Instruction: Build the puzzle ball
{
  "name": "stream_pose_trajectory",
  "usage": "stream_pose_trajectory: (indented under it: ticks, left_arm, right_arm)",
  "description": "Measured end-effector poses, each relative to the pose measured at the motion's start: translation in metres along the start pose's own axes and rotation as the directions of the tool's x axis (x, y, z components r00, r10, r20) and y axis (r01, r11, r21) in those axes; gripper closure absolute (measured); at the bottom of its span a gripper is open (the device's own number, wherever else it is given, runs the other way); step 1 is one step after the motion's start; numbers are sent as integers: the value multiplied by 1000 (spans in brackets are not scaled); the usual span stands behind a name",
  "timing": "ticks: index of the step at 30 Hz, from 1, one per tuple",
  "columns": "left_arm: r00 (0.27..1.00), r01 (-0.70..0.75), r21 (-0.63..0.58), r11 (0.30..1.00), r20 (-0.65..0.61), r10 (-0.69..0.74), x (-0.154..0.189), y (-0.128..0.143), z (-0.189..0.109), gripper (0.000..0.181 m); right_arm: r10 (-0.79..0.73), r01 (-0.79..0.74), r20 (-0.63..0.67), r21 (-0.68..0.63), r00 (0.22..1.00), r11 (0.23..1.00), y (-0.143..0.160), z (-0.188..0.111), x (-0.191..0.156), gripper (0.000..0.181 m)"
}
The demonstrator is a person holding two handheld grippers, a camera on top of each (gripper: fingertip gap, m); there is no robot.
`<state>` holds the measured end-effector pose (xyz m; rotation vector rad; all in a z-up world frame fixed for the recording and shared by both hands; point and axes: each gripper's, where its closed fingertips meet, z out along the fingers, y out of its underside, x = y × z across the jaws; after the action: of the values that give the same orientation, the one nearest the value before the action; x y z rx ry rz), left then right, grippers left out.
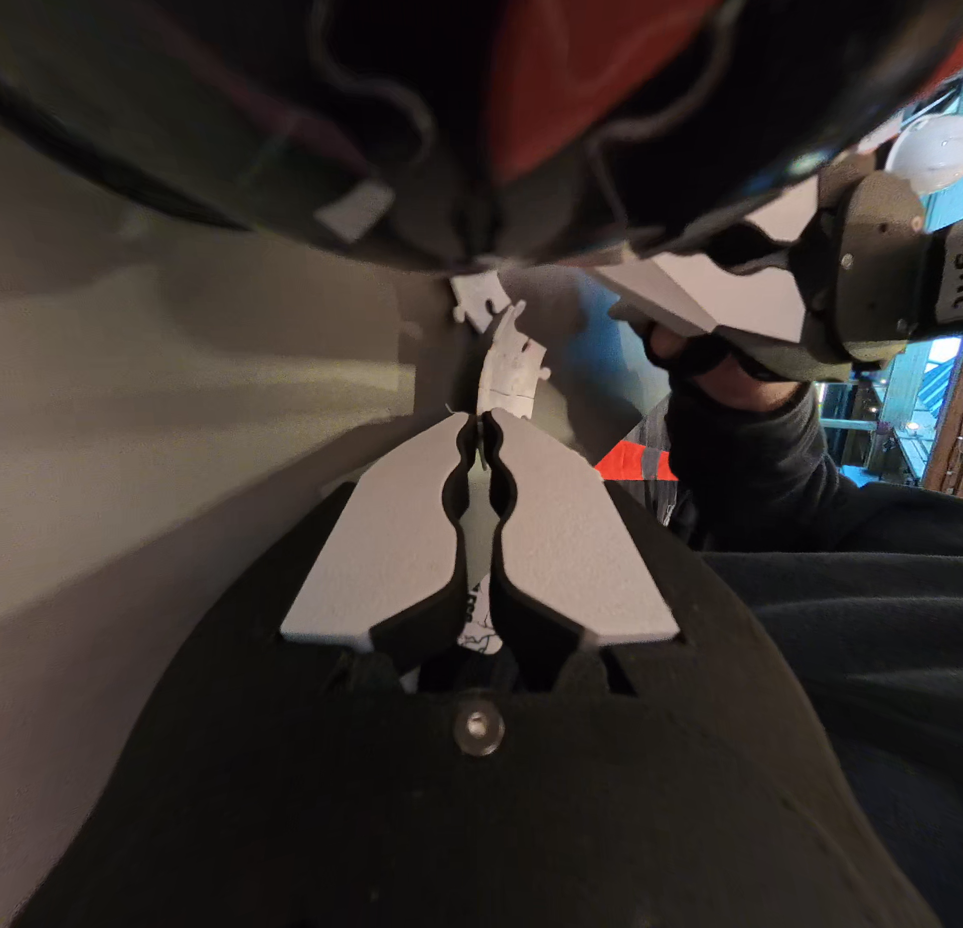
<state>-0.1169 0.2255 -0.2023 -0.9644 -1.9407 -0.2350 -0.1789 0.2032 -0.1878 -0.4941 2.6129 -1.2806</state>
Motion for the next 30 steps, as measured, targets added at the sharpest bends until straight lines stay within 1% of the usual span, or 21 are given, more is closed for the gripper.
stream_pose_trajectory:
  ticks: [2,4,8,11,13,15,19,23,26,30]
  left_arm:
    - [1000,8,7,1000,4,-8,-2,1,-3,179]
    - [1000,14,9,1000,9,-14,-5,2,-6,179]
    - [1000,27,9,1000,7,-27,-7,5,-10,179]
    - [999,33,0,999,-1,-33,-8,7,-10,179]
    - [999,33,-6,999,-5,-33,-8,8,-10,179]
    - [999,32,-10,999,-8,-32,-8,9,-10,179]
    - [1000,21,-16,1000,-11,-22,-7,8,-9,179]
    - [1000,7,-25,1000,-13,-7,-5,6,-6,179]
    - [1000,-2,-34,999,-14,2,-4,4,-3,179]
    - [1000,-7,-41,999,-13,7,-3,1,-1,179]
  right_arm:
    - [-21,23,21,-78,1000,997,11,8,-3,181]
    - [-21,25,34,-123,999,992,17,11,-9,181]
    - [53,-50,18,-124,998,991,21,11,-19,181]
    - [81,-79,7,-117,997,990,21,11,-26,181]
    - [89,-86,24,-130,996,988,23,12,-33,181]
    - [80,-78,8,-123,997,989,22,13,-30,181]
    - [86,-80,45,-120,995,990,21,14,-34,181]
    - [112,-111,6,-79,994,991,13,2,-16,181]
    - [102,-106,-33,-123,994,987,23,4,-6,181]
    - [60,-60,-9,-119,998,991,21,10,-9,181]
